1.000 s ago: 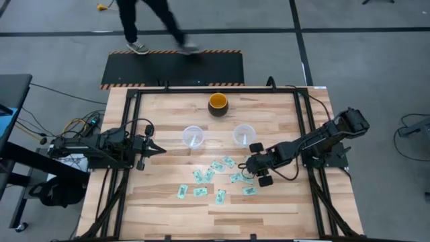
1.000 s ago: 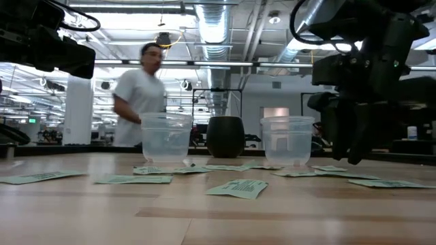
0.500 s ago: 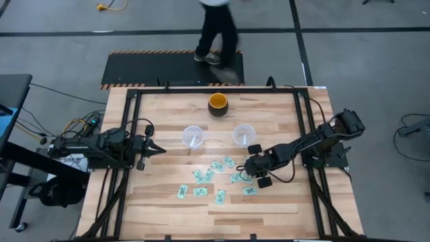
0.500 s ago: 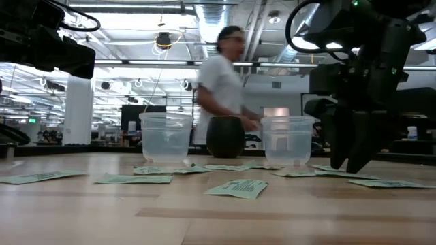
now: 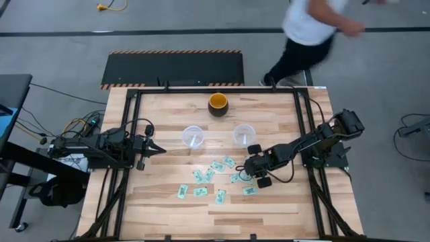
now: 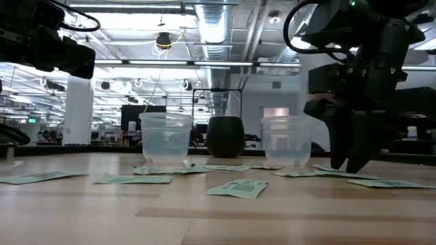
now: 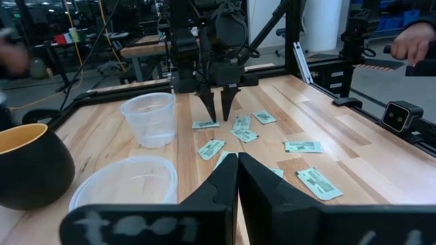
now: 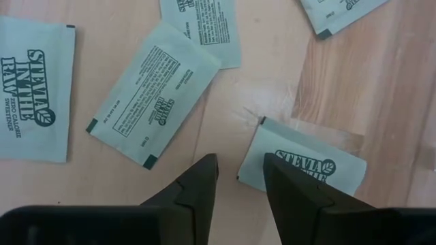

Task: Pick and place Stevia / Truvia into bins
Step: Put the stevia packet into the right transparent container

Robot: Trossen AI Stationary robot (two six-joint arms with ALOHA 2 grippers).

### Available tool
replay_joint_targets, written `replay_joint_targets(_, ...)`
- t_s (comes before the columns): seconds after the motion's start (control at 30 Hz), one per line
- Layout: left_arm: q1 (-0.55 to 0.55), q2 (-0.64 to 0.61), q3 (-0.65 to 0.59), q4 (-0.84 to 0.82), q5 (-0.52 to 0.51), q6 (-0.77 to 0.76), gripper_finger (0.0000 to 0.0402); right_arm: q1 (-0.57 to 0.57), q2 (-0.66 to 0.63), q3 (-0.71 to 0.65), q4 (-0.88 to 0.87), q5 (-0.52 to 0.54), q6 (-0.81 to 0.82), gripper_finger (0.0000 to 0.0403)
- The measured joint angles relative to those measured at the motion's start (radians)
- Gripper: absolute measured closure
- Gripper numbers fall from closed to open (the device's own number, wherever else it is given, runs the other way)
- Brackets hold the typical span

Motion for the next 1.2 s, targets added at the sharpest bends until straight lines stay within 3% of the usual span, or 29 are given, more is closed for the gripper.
replay_joint_targets(0.73, 0.000, 0.000, 0.000, 0.000, 0.000, -0.007, 0.0401, 0.000, 0.003, -0.001, 0.011, 0.007, 0.027, 0.0398)
replay_joint_targets(1.2, 0.000, 0.000, 0.000, 0.000, 0.000, -0.007, 0.0401, 0.000, -0.003, -0.001, 0.007, 0.002, 0.053, 0.0401)
